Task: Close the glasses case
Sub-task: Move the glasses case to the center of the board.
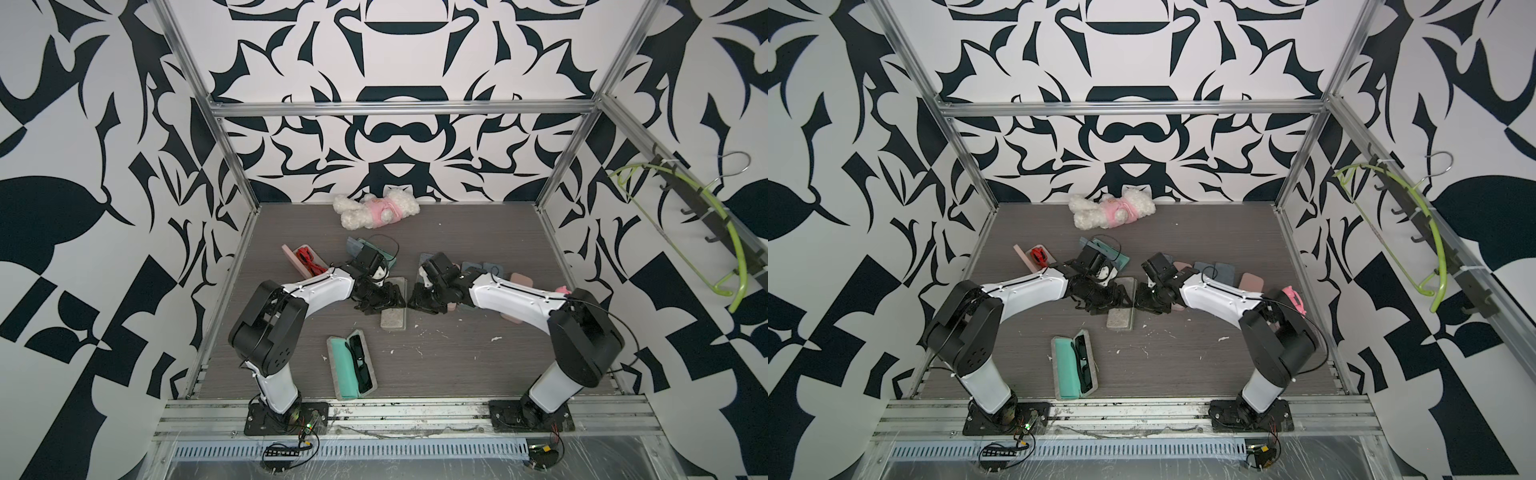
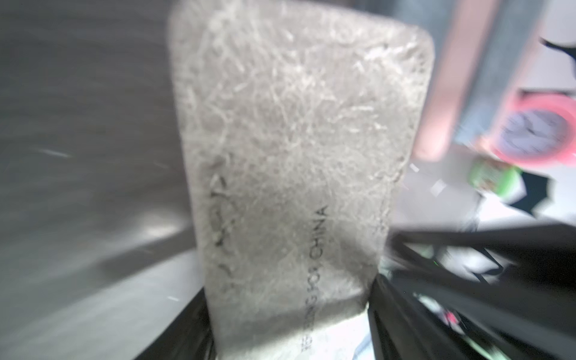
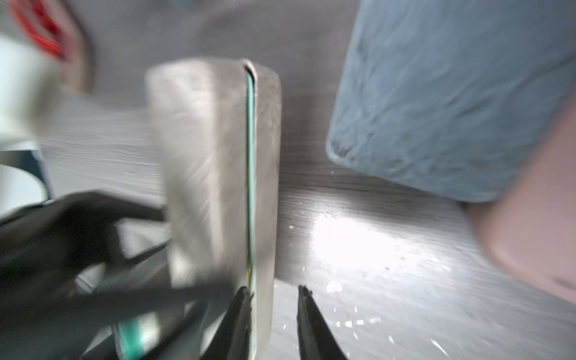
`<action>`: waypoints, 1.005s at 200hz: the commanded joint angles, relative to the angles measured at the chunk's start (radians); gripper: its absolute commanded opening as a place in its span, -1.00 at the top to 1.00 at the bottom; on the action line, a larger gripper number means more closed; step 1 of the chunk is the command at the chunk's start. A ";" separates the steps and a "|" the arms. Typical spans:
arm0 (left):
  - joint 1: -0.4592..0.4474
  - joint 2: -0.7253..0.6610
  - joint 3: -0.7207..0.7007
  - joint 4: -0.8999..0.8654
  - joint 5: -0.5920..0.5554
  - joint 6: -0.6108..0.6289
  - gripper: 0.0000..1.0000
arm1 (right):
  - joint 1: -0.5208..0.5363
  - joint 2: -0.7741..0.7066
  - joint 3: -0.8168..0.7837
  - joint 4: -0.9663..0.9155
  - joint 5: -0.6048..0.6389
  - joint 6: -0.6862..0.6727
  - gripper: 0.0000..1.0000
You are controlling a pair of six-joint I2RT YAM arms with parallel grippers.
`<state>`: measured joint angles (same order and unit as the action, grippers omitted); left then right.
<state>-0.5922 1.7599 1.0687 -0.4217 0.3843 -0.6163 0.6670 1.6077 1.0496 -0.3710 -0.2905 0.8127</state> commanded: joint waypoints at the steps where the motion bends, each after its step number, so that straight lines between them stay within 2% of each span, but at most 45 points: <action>1: 0.014 0.037 0.008 -0.086 -0.095 0.015 -0.31 | -0.026 -0.088 0.007 -0.022 -0.034 -0.030 0.38; 22: 0.015 0.038 0.031 -0.116 -0.123 0.028 -0.29 | -0.071 -0.160 -0.013 -0.038 -0.041 -0.036 0.18; 33: 0.012 0.043 0.052 -0.119 -0.120 0.028 -0.30 | -0.098 -0.185 -0.007 -0.069 -0.046 -0.053 0.14; 58: -0.006 0.074 0.116 -0.120 -0.109 0.018 -0.32 | -0.125 -0.203 0.018 -0.143 -0.033 -0.095 0.13; 101: -0.023 0.173 0.292 -0.183 -0.140 0.042 -0.32 | -0.162 -0.260 -0.031 -0.149 -0.033 -0.098 0.13; 155: -0.023 0.314 0.545 -0.288 -0.189 0.109 -0.33 | -0.165 -0.295 -0.074 -0.147 -0.032 -0.096 0.13; 201: -0.023 0.410 0.694 -0.341 -0.197 0.148 -0.37 | -0.164 -0.314 -0.093 -0.153 -0.026 -0.097 0.13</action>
<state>-0.6163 2.1349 1.6989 -0.7002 0.1955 -0.5121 0.5053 1.3334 0.9623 -0.5171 -0.3222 0.7307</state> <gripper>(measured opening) 0.708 0.436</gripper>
